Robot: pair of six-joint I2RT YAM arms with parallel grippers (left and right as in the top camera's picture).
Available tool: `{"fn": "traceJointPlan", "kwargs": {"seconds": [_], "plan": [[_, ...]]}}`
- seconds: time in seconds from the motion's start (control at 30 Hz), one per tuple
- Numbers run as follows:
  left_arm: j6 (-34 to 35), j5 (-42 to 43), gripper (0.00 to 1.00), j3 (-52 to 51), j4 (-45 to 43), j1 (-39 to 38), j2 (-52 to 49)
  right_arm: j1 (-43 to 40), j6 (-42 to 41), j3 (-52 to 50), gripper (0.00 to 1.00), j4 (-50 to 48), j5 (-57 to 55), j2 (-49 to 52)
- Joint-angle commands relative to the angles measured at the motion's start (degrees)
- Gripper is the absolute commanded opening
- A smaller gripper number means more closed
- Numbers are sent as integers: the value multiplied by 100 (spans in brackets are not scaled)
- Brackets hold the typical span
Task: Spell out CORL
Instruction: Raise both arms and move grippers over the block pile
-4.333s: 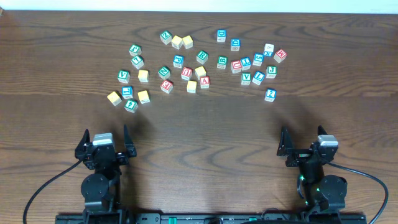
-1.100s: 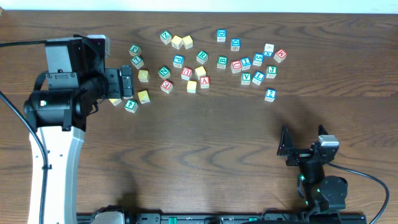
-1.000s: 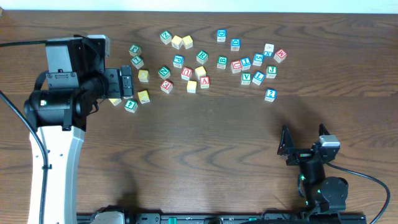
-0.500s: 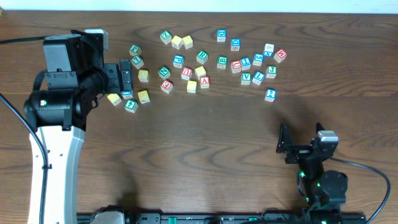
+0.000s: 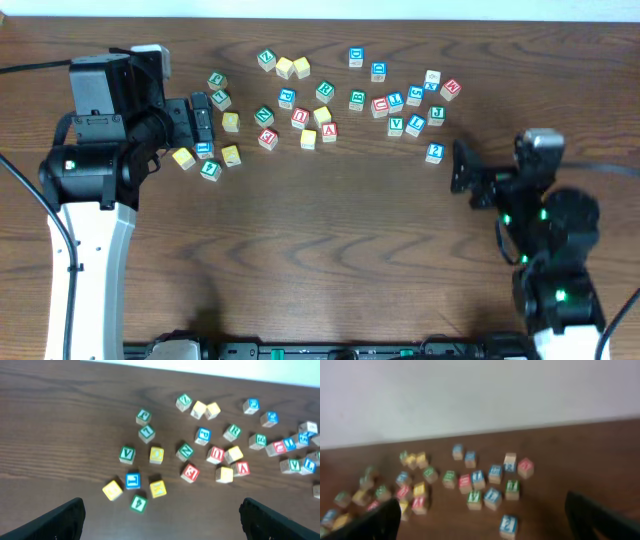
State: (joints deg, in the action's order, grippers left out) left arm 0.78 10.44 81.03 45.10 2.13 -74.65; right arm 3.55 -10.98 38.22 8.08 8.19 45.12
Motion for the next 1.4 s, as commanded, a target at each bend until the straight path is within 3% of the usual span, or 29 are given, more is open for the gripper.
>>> {"fn": "traceJointPlan", "kwargs": {"seconds": [0.0,0.33,0.4,0.63,1.3,1.37], "plan": [[306,52,98,127,-155,-7,-22,2,197,868,99,568,297,695],[426,96,98,127,-201,-7,-22,2,205,3176,99,1740,1394,2789],[428,94,98,127,-190,-7,-26,2,210,4057,99,2328,1513,3501],[560,90,97,127,-192,-7,-46,24,337,5486,99,3703,1661,4581],[748,52,98,127,-142,-7,-249,57,339,5724,99,4111,826,5060],[750,50,98,127,-125,-7,-256,94,337,5724,95,4135,826,5069]]}}
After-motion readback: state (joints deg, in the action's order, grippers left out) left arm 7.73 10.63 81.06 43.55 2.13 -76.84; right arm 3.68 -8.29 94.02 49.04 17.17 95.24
